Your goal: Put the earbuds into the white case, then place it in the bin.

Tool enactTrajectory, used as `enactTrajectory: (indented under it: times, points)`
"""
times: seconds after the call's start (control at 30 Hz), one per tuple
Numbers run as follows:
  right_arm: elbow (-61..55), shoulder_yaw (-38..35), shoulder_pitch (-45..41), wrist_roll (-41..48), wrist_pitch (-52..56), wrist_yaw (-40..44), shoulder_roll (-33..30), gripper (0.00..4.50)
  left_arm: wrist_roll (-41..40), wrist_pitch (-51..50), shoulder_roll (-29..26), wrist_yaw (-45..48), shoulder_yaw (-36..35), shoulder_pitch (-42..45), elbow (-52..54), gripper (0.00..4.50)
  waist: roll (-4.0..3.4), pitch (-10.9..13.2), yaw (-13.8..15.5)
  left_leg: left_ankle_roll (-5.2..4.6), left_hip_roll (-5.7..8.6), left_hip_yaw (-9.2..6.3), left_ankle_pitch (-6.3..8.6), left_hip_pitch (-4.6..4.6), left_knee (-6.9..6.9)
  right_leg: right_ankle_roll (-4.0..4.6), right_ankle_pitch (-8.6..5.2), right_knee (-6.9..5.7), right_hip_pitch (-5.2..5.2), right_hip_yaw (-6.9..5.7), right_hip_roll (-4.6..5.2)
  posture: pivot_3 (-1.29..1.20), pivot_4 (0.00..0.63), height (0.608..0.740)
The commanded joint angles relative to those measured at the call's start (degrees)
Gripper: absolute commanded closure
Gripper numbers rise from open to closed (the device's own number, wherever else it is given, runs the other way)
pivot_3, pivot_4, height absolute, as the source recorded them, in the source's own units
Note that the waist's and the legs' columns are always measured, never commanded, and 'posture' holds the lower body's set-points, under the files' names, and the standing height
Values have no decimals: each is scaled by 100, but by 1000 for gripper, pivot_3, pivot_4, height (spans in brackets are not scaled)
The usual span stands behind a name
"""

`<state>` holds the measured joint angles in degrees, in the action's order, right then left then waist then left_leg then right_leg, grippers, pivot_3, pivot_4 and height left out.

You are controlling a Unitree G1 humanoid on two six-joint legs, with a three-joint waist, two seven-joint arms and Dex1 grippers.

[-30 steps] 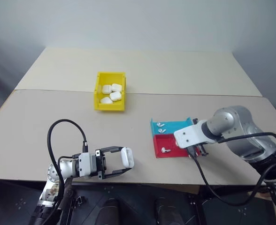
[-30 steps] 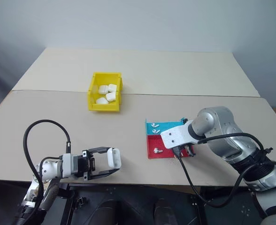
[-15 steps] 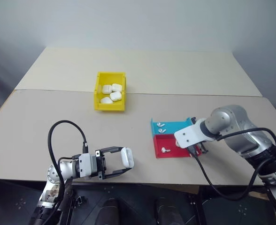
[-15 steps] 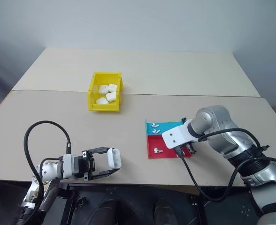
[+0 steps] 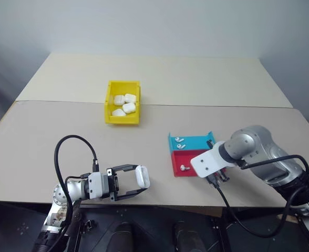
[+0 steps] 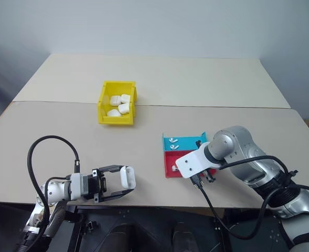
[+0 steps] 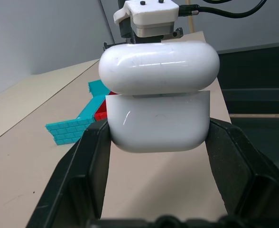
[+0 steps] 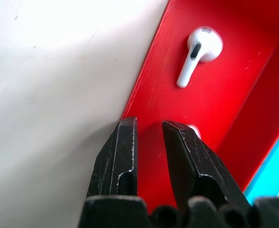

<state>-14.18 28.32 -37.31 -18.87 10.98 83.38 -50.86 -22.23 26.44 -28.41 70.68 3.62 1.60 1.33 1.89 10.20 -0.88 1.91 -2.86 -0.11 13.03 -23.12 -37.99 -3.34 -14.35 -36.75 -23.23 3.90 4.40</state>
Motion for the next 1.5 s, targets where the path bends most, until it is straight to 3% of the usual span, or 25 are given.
enactTrajectory:
  times: [0.03, 0.27, 0.37, 0.47, 0.87, 1.5]
  points:
    - [-152, -470, -145, 349, -18, 29, -99, 3325, -13, 161, 1, -45, 18, 31, 67, 1772, 0, 0, 1, 0, 0, 0, 0, 0, 0, 0, 0, 0, 0, 0, 0, 0, 150, 740]
    - [280, -761, -826, 1287, -1081, 792, -449, 3325, -8, 155, -12, -47, 21, 13, 55, 1772, -1, 1, -10, 0, -1, 0, 0, 4, 0, 0, 0, 1, 4, 0, 0, 0, 150, 740]
    - [835, -374, -1203, 1185, -1780, 903, -376, 2766, 18, 137, 1, -67, 44, 30, 38, 1772, -1, 1, -34, 0, -2, 1, 0, 9, 0, 0, 0, 1, 7, 0, 0, 0, 150, 740]
    - [1378, -39, -1562, 862, -2112, 854, -24, 1796, 37, 141, 22, -91, 59, 42, 31, 1772, -1, 1, -62, 0, -2, 2, 0, 12, 1, 0, 0, -1, 7, 2, -1, 0, 150, 740]
    - [2253, 1298, -2230, 682, -3120, 912, 83, 1796, 120, 153, 0, -225, 73, -62, 163, 1772, -3, 2, -21, 0, -2, 3, 0, 4, 1, 1, 0, -3, -1, 2, 1, 0, 150, 740]
    - [2734, 1305, -2103, 335, -3327, 899, 428, 1796, 148, 192, -46, -291, 140, -62, 142, 1772, -4, 2, -20, -1, -2, 4, 0, 6, 1, 2, 0, -5, 0, 3, 0, 0, 150, 740]
